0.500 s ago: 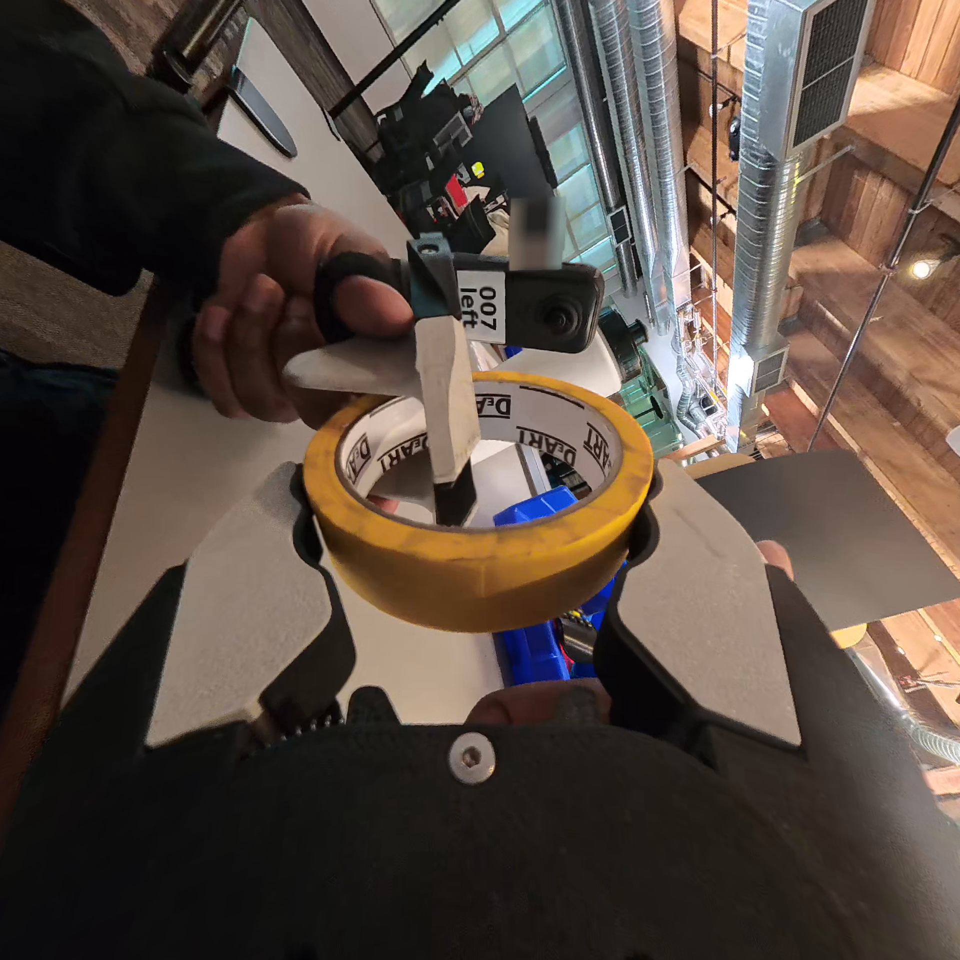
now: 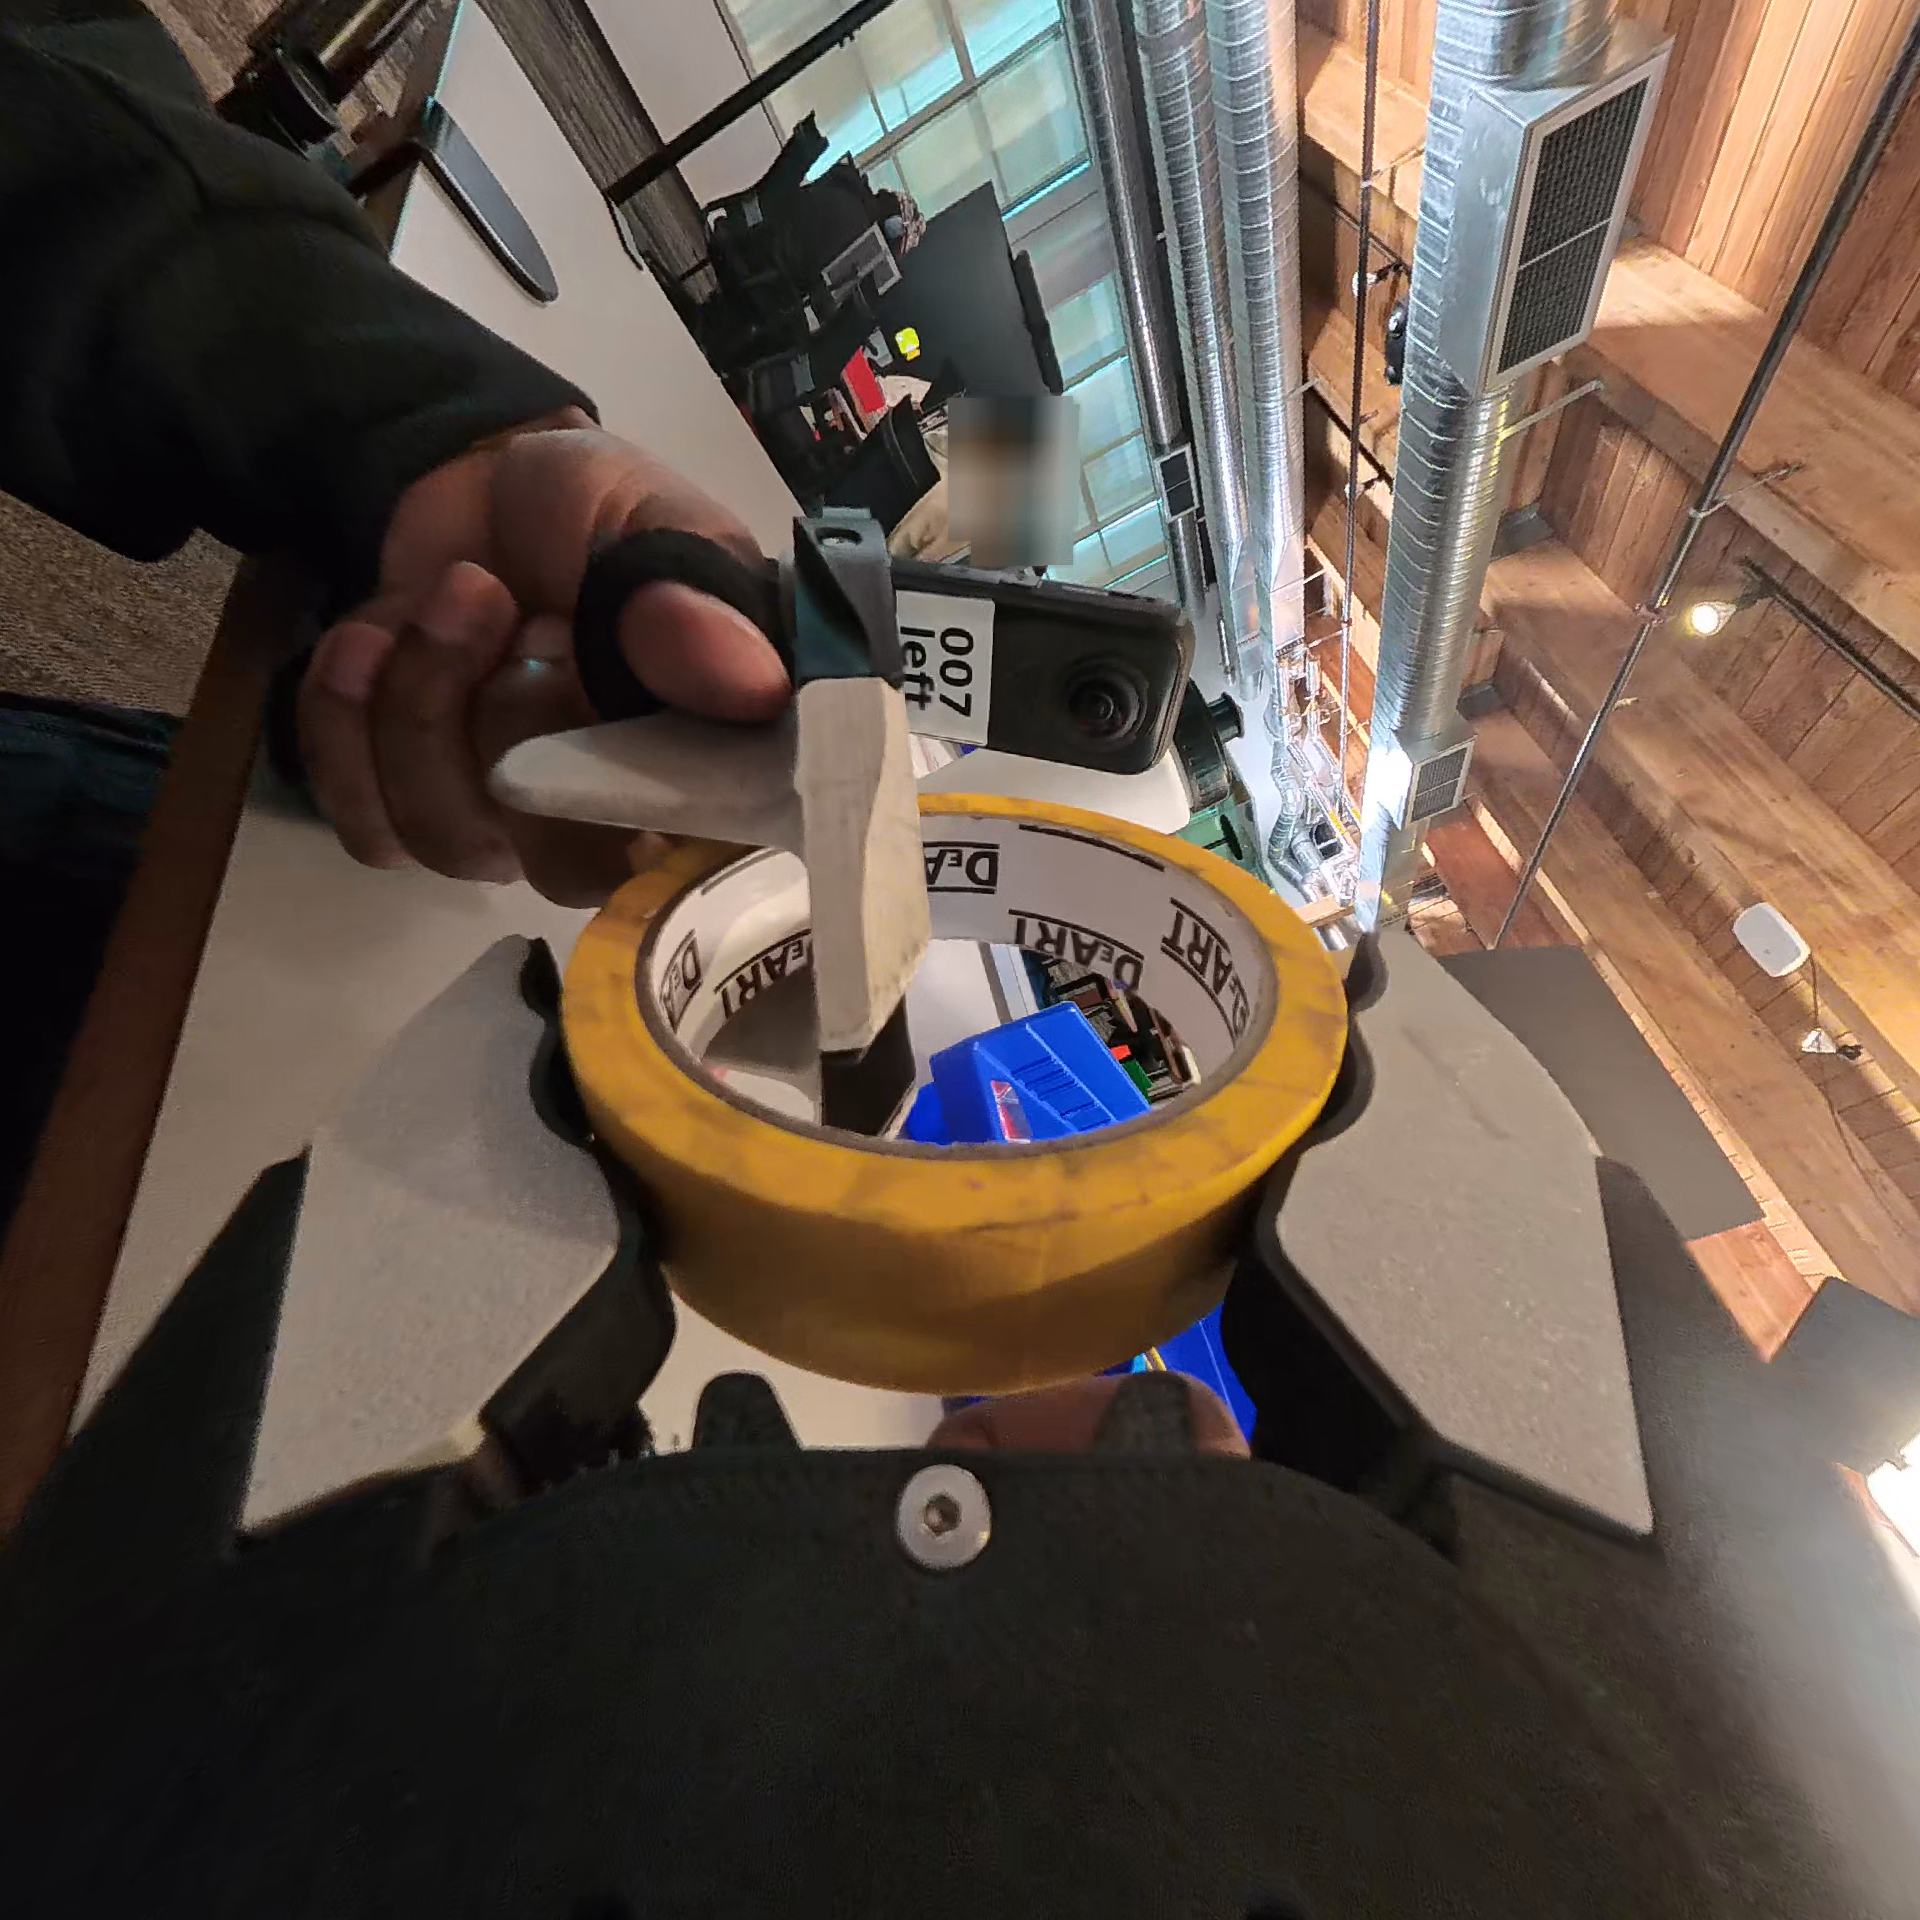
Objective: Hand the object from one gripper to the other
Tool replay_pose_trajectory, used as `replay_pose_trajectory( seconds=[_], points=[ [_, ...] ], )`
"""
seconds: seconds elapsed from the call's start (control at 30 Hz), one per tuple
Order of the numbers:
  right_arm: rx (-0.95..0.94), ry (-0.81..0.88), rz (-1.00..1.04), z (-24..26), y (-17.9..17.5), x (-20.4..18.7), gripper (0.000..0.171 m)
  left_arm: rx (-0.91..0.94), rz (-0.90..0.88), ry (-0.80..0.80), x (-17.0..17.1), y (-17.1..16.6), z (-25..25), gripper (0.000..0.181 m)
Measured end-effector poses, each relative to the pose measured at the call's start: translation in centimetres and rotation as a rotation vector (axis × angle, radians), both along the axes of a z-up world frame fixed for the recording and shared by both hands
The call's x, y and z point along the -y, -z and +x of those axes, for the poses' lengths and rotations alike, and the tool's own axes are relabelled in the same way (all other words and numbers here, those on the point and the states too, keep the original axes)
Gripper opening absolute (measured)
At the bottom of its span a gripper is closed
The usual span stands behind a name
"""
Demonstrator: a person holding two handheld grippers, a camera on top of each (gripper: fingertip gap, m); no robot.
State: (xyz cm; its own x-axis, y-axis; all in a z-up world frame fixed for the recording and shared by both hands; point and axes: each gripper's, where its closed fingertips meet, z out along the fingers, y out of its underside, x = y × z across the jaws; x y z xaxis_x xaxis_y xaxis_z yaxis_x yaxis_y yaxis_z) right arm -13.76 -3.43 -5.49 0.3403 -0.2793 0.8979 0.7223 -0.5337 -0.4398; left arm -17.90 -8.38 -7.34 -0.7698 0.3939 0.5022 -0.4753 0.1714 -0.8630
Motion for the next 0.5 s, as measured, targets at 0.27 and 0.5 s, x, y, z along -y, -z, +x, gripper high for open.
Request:
replay_pose_trajectory(
  seconds=[0.27, 0.5],
  points=[
    [-0.057, 0.056, 0.062, 1.2, -0.4, 0.2, 0.134, 0.202, -0.12, -0.135, -0.7, -1.3, 1.3, 0.066],
    [-0.336, -0.039, 0.265, 1.8, -1.5, 1.4, 0.134, 0.617, -0.221, -0.379, -2.8, -2.7, 3.3, 0.086]
  ],
)
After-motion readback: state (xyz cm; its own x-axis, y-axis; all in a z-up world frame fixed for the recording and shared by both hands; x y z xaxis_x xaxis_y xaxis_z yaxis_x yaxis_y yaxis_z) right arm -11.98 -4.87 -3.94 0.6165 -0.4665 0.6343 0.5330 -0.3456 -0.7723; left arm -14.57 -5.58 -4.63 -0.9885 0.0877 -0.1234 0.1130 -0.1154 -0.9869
